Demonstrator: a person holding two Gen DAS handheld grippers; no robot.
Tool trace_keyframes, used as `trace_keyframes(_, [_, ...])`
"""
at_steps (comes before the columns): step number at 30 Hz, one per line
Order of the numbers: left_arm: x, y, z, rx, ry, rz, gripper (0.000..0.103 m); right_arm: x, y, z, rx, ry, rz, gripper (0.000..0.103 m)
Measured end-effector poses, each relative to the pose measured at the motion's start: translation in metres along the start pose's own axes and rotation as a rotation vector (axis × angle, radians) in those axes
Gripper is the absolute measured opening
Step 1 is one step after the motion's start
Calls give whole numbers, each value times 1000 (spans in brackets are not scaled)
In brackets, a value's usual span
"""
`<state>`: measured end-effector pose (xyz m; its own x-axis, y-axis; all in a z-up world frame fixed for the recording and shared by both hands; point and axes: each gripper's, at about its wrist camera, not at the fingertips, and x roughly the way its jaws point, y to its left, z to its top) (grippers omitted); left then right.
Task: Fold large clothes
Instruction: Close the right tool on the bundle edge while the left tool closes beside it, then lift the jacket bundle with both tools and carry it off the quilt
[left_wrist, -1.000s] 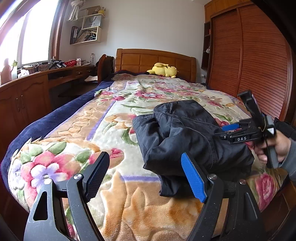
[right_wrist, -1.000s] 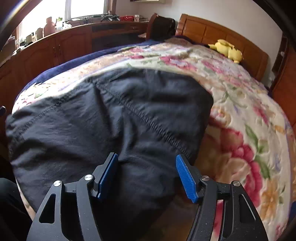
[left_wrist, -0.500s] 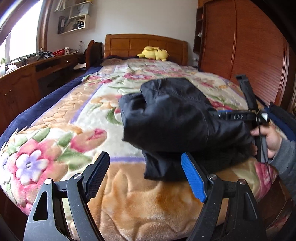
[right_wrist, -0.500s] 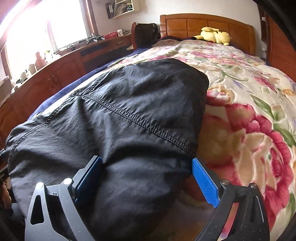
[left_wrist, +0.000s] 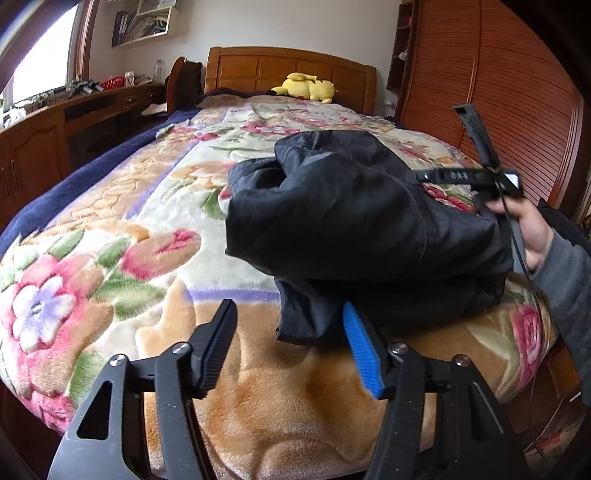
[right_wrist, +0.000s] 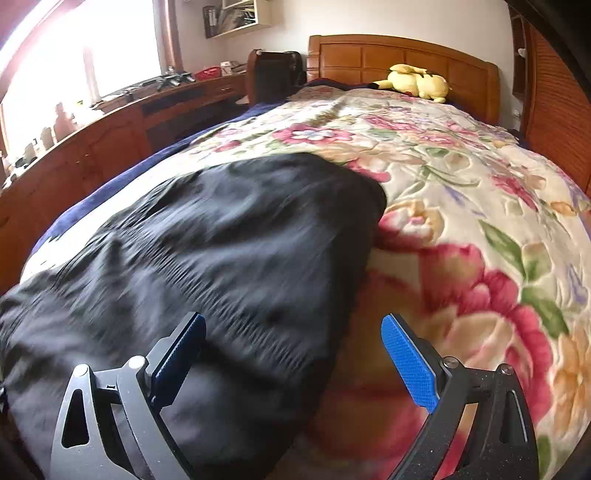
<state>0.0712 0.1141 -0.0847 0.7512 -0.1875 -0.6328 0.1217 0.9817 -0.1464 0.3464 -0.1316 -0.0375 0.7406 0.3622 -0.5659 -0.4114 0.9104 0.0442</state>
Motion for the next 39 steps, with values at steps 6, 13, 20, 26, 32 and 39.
trace_keyframes(6, [6,2,-1,-27,22,-14,59,37,-17,27,48,29,-28,96])
trace_keyframes(13, [11,-1,-2,-59,48,-93,31,78,-25,40,155,92,79,94])
trace_keyframes(20, [-1,-10,2,-30,13,-99,12,78,-2,41,21,88,101,32])
trace_keyframes(26, [-21,-16,10,39,-56,-44,9,52,30,52,-80,19,-18,14])
trace_keyframes(32, [-45,28,25,1,-130,49,8,32,64,62,-122,-38,-23,12])
trace_keyframes(39, [-76,114,31,12,-190,190,8,33,147,84,-202,-113,23,12])
